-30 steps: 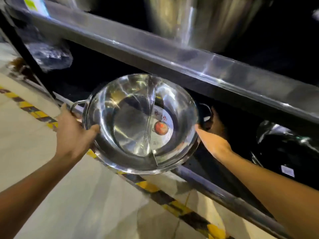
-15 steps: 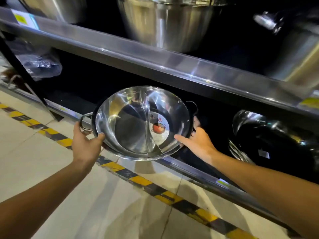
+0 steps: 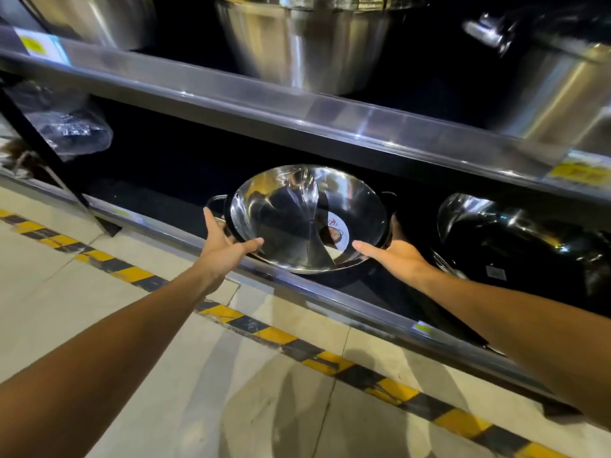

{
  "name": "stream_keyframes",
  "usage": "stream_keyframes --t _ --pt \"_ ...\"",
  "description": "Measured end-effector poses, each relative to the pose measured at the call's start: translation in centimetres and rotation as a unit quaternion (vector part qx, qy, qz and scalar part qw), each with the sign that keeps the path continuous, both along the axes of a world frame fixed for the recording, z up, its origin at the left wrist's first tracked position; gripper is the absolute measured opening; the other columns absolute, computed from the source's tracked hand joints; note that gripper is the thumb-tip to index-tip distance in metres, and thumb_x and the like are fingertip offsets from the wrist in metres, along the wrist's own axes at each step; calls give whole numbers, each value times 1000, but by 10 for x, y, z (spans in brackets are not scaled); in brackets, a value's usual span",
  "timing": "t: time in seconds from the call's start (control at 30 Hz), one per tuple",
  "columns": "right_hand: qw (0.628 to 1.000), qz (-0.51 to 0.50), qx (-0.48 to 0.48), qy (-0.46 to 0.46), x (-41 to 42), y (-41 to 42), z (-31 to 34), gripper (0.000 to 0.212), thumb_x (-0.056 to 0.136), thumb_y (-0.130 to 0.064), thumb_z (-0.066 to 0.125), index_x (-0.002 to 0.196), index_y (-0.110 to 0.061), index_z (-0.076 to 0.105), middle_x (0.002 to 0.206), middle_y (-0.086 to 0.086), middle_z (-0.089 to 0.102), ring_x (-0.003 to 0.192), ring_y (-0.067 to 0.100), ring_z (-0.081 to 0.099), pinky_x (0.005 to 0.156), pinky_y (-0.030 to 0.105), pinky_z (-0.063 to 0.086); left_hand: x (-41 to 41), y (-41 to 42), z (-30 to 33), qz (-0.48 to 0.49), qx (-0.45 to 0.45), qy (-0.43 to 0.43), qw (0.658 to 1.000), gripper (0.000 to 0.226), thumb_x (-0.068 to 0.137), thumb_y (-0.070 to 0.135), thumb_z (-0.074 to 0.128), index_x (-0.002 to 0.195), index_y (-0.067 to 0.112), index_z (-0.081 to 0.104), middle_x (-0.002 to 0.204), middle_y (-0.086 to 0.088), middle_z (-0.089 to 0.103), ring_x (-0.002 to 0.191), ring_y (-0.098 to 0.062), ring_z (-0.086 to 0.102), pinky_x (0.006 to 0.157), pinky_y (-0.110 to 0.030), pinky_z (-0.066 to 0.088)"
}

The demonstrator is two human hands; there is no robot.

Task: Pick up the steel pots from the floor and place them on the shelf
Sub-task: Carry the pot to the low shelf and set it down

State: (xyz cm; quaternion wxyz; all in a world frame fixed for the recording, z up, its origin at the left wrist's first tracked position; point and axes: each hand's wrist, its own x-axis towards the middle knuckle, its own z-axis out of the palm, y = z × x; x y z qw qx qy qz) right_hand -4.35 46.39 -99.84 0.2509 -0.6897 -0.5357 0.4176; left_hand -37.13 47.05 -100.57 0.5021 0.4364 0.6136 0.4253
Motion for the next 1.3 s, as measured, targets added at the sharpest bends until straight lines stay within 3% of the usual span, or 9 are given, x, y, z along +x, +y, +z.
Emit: stream_keyframes --t 0.13,0.27,0.47,0.57,0.63,0.73,0.9,1.0,1.3 --pt "999 -8 -21 -30 5 3 -10 105 71 -67 75 154 -23 28 81 -23 60 73 -5 50 72 21 40 4 10 -3 -23 -4 -15 1000 128 79 1 77 149 37 -24 165 -5 17 147 -23 27 117 -50 26" --pt "999 -14 -32 -42 12 6 -21 126 71 -67 75 157 -33 -10 88 -18 67 76 -2 57 72 19 41 11 16 -15 -34 -7 -23 999 126 81 0 75 150 35 -25 164 -4 20 146 -23 30 116 -49 28" --pt "999 -8 3 -31 14 7 -31 119 74 -58 78 158 -31 -1 104 -12 65 95 10 60 83 22 46 5 17 -23 -98 -1 37 994 124 84 11 75 149 27 -29 162 -5 25 143 -21 36 107 -36 36" --pt "997 -4 46 -65 6 -2 -31 56 82 -54 73 125 -25 52 107 -7 69 113 23 64 86 28 52 7 11 -20 -112 21 70 991 115 87 15 72 152 24 -23 158 -7 33 140 -22 41 109 -38 36" --pt "986 16 96 -138 -1 -13 -35 63 89 -61 58 127 -12 51 138 11 58 132 27 50 100 35 50 12 2 -20 -107 67 127 984 94 91 22 67 156 26 -2 152 -8 42 134 -20 46 109 -38 41" --pt "923 149 248 -254 -8 -34 -43 70 96 -64 39 153 -25 27 157 3 31 142 18 32 114 34 32 13 -21 -30 -61 161 334 927 61 96 39 53 150 25 28 148 -8 35 135 -24 40 108 -47 44" --pt "831 321 253 -377 -8 -53 -57 67 101 -65 22 159 -38 1 169 -4 -4 152 19 -20 121 44 -7 10 -48 -49 -253 246 510 785 68 100 56 26 157 28 5 167 3 -5 152 -13 -13 121 -42 18" --pt "831 322 217 -398 0 -48 -54 70 99 -70 20 158 -41 -3 168 -4 -5 152 21 -19 120 40 -12 12 -45 -55 -291 231 506 778 73 97 62 21 155 32 -11 164 8 -21 148 -9 -24 120 -40 9" --pt "850 288 143 -418 11 -31 -35 78 91 -76 10 158 -37 -3 169 0 -1 153 30 6 121 48 16 37 -16 -46 -354 166 506 769 83 89 72 20 154 33 -16 159 8 -33 141 -9 -39 122 -42 -2"
